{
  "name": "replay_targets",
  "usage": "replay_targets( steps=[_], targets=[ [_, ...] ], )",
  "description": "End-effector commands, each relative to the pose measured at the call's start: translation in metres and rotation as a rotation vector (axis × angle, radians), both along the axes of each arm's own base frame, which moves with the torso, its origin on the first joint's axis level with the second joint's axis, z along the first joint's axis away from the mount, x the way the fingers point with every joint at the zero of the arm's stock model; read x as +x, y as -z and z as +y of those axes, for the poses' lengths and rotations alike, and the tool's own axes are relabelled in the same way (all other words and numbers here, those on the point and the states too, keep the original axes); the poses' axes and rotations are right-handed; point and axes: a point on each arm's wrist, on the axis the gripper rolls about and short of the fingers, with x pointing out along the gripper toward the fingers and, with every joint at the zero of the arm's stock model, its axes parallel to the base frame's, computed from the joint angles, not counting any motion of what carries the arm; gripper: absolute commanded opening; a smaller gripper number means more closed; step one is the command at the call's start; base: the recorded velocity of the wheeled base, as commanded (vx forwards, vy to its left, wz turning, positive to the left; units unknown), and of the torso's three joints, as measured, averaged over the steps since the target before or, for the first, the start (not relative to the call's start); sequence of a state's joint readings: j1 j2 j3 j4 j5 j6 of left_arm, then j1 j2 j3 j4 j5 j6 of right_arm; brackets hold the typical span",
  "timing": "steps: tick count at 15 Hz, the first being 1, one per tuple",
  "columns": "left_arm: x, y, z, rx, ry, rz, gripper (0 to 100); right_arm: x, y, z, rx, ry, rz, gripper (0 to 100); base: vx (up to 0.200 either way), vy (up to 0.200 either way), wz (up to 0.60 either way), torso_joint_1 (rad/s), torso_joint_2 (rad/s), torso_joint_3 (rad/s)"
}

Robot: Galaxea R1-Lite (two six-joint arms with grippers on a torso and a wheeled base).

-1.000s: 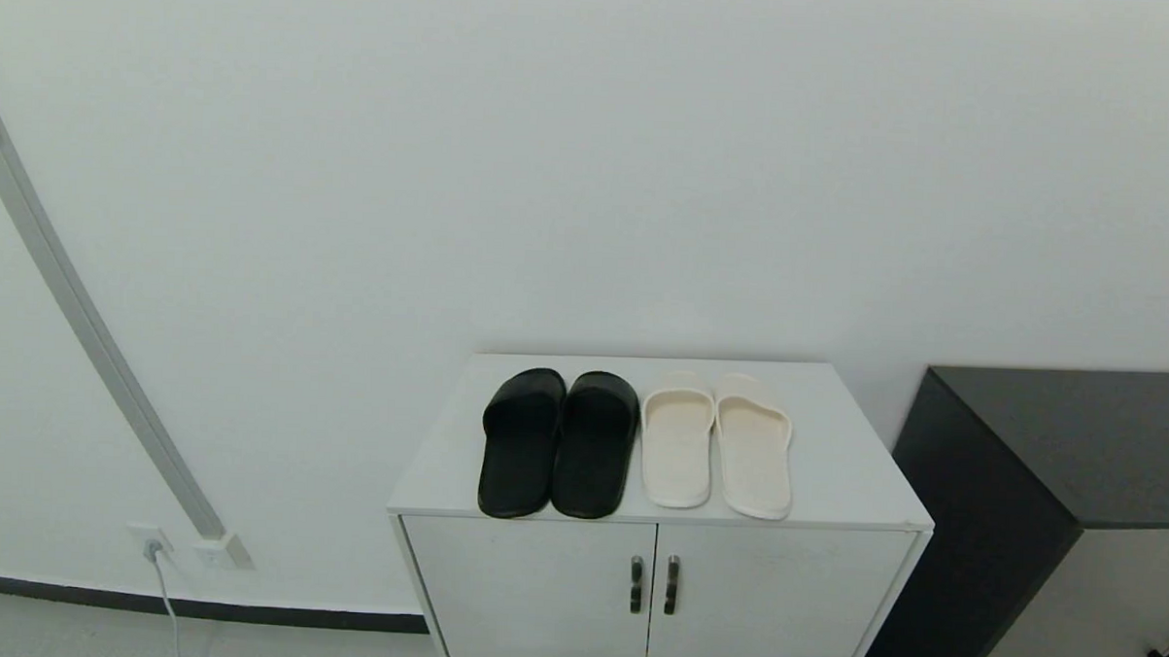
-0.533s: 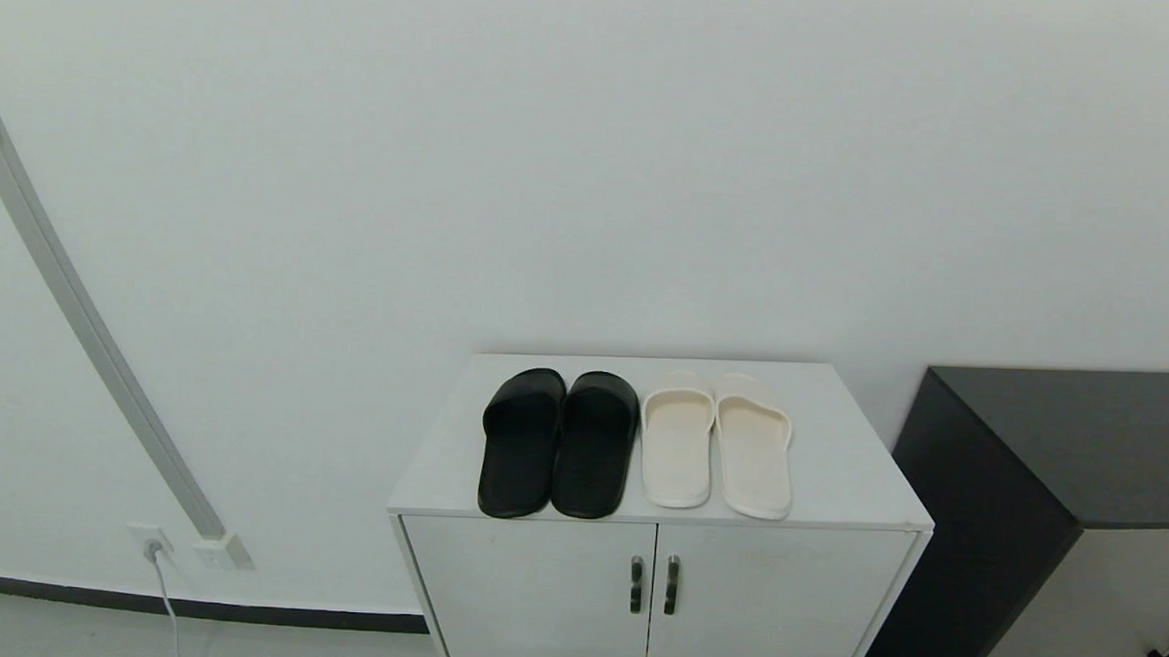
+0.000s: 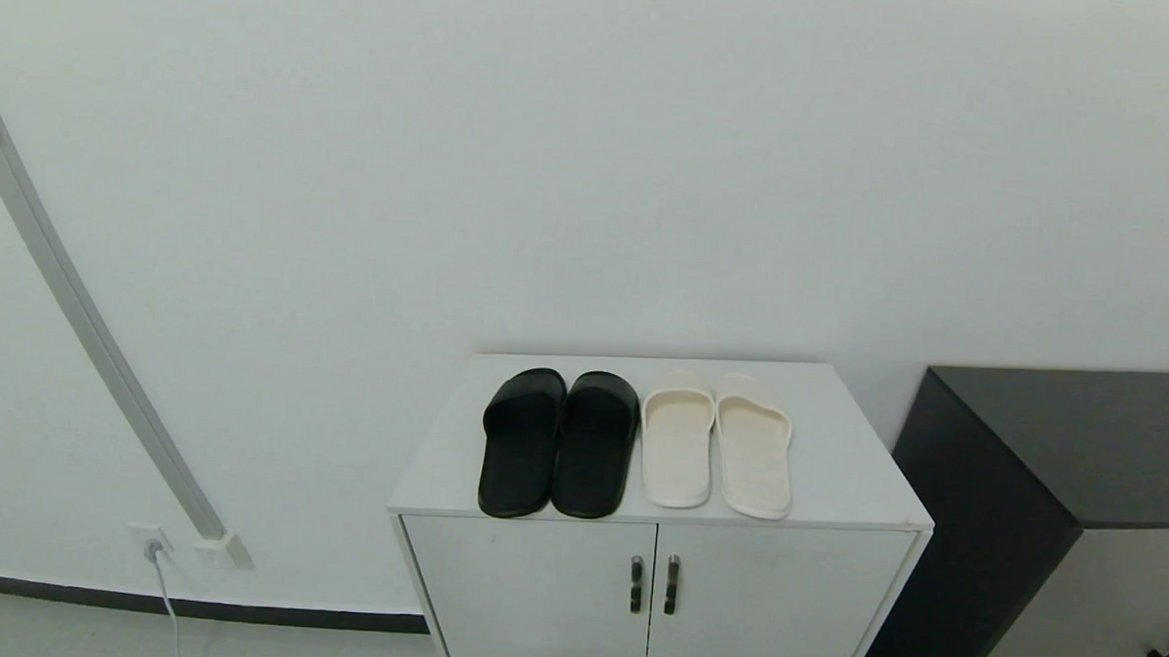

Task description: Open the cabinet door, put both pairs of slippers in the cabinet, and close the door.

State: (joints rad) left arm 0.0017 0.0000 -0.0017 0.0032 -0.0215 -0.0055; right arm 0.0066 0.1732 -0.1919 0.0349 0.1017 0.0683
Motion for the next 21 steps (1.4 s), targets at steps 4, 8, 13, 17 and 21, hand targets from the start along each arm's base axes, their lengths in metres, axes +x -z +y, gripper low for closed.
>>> replay_targets(
  steps=[4,8,13,17,21],
  targets=[
    [0.0,0.0,0.0,-0.001,0.0,0.002,0,0.084,-0.03,0.007,-0.007,-0.186,0.269,100,0.0,0.0,0.0,0.0,0.0,0.0],
    [0.0,0.0,0.0,-0.001,0.002,0.002,0,0.138,-0.044,0.04,-0.022,-0.273,0.277,100,0.0,0.0,0.0,0.0,0.0,0.0],
    [0.0,0.0,0.0,-0.001,0.002,0.002,0,0.177,-0.065,0.1,0.017,-0.284,0.296,100,0.0,0.0,0.0,0.0,0.0,0.0],
    [0.0,0.0,0.0,-0.001,0.002,0.002,0,0.212,-0.056,0.14,-0.01,-0.221,0.337,100,0.0,0.0,0.0,0.0,0.0,0.0],
    [0.0,0.0,0.0,-0.001,0.002,0.002,0,0.261,-0.026,0.191,-0.024,-0.109,0.283,100,0.0,0.0,0.0,0.0,0.0,0.0]
  ],
)
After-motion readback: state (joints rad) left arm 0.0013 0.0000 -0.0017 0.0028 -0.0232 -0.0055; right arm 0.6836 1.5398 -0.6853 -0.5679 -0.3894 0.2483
